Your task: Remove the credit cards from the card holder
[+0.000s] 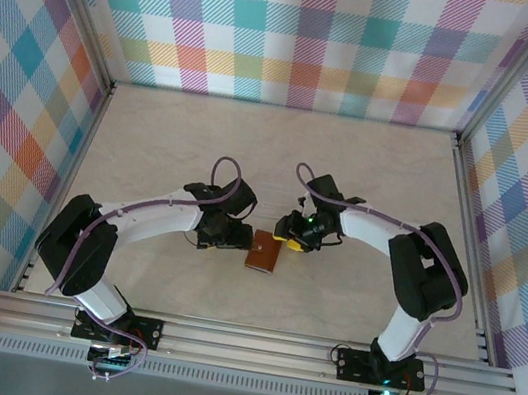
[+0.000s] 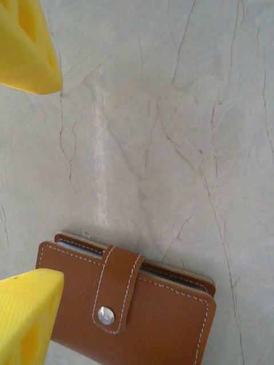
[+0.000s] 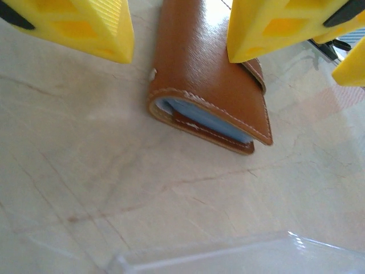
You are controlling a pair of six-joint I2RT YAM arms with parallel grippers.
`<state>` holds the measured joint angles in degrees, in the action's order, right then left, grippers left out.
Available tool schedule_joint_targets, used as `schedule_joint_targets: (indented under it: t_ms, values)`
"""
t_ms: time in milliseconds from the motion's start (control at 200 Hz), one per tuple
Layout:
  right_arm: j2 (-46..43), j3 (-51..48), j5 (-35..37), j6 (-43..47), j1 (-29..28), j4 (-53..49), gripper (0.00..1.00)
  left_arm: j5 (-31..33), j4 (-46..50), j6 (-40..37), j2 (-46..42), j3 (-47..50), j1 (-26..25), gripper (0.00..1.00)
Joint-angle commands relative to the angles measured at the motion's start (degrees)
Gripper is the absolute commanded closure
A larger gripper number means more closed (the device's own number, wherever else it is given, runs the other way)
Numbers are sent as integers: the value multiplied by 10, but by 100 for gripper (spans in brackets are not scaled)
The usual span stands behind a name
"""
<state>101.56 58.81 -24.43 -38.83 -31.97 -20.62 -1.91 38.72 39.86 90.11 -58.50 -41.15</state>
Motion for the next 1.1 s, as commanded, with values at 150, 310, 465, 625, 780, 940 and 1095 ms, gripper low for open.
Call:
schedule_joint_targets:
  t_ms: [150, 310, 465, 625, 780, 940, 1095]
  values:
    - [38, 28, -14, -9, -11, 8, 53, -40, -23, 4, -10, 17, 5, 23]
    - [52, 33, -9, -5, -14, 3, 56, -49, -23, -4, -3, 8, 5, 26]
    - [51, 26, -5, -9, -16, 8, 67, -70, -34, -13, 13, -6, 3, 32]
    - [50, 25, 1, -7, -17, 4, 76, -78, -31, -29, 44, -47, -13, 37]
    - [50, 21, 0, -8, -17, 7, 84, -70, -14, -46, 84, -90, -28, 42]
    - [48, 19, -2, -9, -17, 9, 89, -58, 17, -76, 128, -141, -40, 51]
    - [48, 17, 0, -11, -17, 10, 90, -56, 37, -94, 160, -163, -43, 62]
